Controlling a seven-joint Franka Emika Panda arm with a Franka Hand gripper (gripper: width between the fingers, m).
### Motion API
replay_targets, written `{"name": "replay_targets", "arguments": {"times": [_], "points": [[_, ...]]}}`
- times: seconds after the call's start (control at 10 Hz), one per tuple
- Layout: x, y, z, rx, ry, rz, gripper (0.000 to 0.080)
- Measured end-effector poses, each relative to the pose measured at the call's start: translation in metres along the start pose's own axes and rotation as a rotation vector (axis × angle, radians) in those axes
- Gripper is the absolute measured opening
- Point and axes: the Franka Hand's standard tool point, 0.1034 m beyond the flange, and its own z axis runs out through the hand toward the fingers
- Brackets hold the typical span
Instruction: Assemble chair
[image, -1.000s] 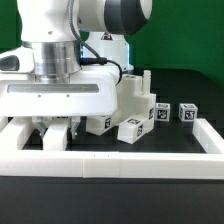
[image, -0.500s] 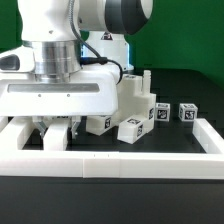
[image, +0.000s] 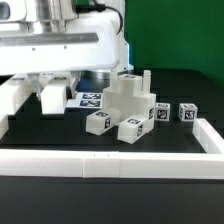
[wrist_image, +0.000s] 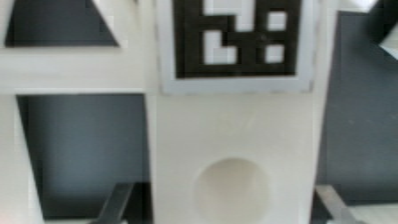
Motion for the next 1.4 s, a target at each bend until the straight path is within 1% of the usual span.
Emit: {"name": "replay_targets", "arguments": {"times": [0.1,0.3,0.5,0.6,0.8,0.9,1.0,1.1,1.2,1.3,1.4], "points": [[0.003,0.0,-0.006,0.0,0.011,0.003,0.0284],[0.001,0.0,-0.001,0.001,0.004,0.042,0.0284],[0.0,0.0,0.0,0.003,0.003,0.156,0.0284],[0.0,-0.001,-0.002,0.012,0.005,0.257,0.0284],[-0.01,0.001,-0.008,0.021,0.004,0.316,0.0284],[-0.018,0.002,-0.014,0.028,0.004,0.329,0.0284],[-0.029,-0.002,-0.021,0.035,0.002,0.333,0.0284],[-0.037,-0.013,-0.028,0.041,0.002,0.374,0.0284],[-0.041,-0.032,-0.034,0.046,0.0,0.433,0.0284],[-0.039,-0.054,-0.037,0.042,-0.001,0.485,0.0284],[-0.036,-0.082,-0.038,0.034,-0.005,0.536,0.0284]]}}
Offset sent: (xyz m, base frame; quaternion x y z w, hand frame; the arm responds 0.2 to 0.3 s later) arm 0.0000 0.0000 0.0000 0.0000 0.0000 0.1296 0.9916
